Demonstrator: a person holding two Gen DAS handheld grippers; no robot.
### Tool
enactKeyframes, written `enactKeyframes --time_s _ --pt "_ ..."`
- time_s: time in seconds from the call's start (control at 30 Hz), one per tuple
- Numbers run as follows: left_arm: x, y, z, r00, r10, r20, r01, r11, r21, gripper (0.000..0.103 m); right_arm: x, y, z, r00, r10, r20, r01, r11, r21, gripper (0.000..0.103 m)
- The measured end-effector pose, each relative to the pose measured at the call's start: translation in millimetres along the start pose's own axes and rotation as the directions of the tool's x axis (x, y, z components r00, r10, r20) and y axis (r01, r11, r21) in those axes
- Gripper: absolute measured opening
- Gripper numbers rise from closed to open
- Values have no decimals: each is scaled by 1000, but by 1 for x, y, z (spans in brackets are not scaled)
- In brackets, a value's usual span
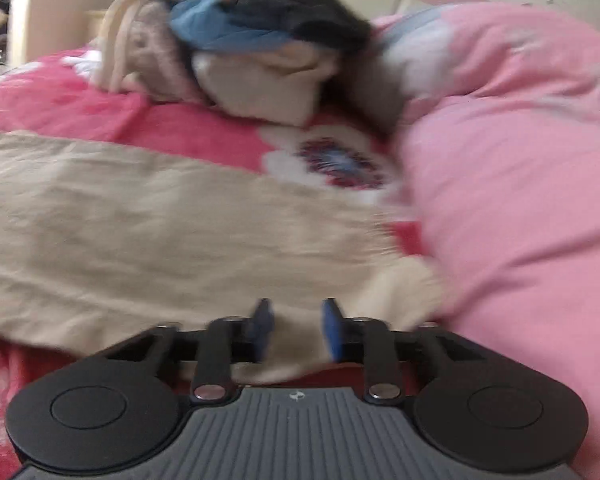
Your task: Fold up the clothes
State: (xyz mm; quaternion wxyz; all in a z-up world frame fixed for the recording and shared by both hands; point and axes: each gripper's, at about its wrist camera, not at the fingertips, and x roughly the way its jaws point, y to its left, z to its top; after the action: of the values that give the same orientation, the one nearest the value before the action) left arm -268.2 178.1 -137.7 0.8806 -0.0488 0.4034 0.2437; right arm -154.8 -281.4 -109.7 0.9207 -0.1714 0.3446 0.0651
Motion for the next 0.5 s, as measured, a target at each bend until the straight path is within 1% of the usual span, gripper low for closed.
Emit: enactKeyframes --time_s 0.03,0.07,0.13,0.2,0.27,0.3,0.33,0.37,0.43,0.5 --pt "-4 4 1 1000 8 16 -7 1000 -5 68 -7 2 7 999 35 36 -35 999 12 25" --pt "-8 8 3 999 13 32 -13 1000 -11 69 -13 8 14 994 79 71 -79 997 0 26" --pt "-15 16 4 998 16 54 -14 1000 -26 69 -25 34 21 974 188 127 -179 981 -80 25" --pt "-18 17 -2 999 -21 44 22 1000 -21 68 -33 63 21 941 306 141 -282 944 -170 25" --pt "-22 15 -10 998 -57 38 57 998 0 68 -35 91 13 914 389 112 -351 900 -257 24" --pt "-24 11 -16 996 -72 43 71 997 28 68 -33 102 6 914 397 79 -360 886 -292 23" --pt "-25 5 -22 996 -75 44 72 995 63 68 -26 110 -3 920 392 27 -363 874 -322 22" --pt "-25 0 -28 997 -71 41 67 993 99 68 -18 114 -11 924 383 -6 -362 870 -335 22" --pt "-18 -6 -43 998 -54 35 48 986 157 69 -18 115 -17 929 371 8 -343 868 -359 22" --pt "-18 -6 -51 997 -56 62 45 985 164 69 -22 116 -10 936 352 1 -326 868 -374 22"
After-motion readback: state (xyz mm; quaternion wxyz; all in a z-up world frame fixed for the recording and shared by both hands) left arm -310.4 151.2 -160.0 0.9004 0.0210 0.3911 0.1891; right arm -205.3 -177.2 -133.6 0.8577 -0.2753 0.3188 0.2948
